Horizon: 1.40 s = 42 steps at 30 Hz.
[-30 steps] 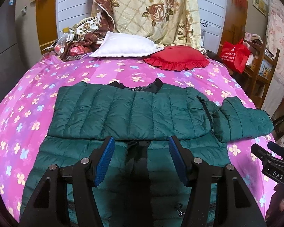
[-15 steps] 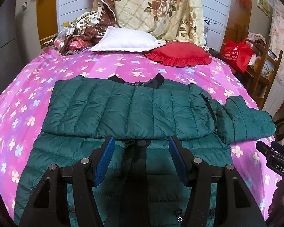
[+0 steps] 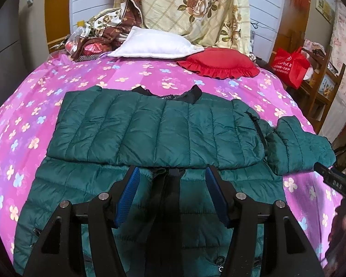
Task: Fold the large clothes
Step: 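Move the right gripper to the cuff of the other sleeve, then grasp the sleeve cuff with the right gripper and lift it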
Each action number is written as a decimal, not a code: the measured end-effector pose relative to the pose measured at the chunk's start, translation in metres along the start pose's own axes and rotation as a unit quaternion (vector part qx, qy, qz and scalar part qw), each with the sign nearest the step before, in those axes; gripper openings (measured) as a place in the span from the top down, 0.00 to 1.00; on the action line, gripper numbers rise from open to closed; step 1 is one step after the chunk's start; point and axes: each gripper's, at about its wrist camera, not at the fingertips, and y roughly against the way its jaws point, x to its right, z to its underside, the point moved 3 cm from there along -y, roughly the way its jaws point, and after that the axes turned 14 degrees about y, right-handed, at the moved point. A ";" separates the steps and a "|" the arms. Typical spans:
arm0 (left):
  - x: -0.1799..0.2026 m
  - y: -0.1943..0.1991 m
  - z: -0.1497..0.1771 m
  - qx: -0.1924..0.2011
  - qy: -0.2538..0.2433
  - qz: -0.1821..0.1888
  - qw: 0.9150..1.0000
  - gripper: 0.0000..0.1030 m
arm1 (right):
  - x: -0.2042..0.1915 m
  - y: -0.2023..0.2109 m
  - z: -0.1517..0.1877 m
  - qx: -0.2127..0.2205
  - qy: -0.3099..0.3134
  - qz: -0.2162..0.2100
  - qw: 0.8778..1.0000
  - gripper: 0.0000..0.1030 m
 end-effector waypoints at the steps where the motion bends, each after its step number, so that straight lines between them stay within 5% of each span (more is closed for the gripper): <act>1: 0.000 0.001 -0.001 0.004 -0.003 -0.001 1.000 0.60 | 0.006 -0.004 -0.001 -0.002 -0.004 0.007 1.000 0.13; 15: -0.029 0.002 -0.012 0.018 0.026 0.001 0.999 0.60 | 0.138 -0.066 0.004 -0.021 -0.134 0.113 0.984 0.13; 20: -0.041 -0.001 -0.013 0.014 0.033 -0.004 0.999 0.60 | 0.180 -0.093 0.008 -0.038 -0.194 0.113 0.974 0.13; 30: -0.053 -0.010 -0.015 0.005 0.034 -0.022 0.999 0.60 | 0.198 -0.126 -0.001 -0.044 -0.196 0.103 0.974 0.15; 33: -0.054 -0.010 -0.016 0.005 0.034 -0.022 0.999 0.60 | 0.191 -0.127 -0.006 -0.040 -0.169 0.101 0.980 0.36; 35: -0.056 -0.010 -0.016 0.007 0.035 -0.023 0.999 0.60 | 0.187 -0.123 -0.009 -0.036 -0.159 0.084 0.983 0.77; 42: -0.065 -0.011 -0.015 0.001 0.038 -0.030 0.999 0.60 | 0.167 -0.082 -0.023 0.019 -0.163 0.012 0.986 0.83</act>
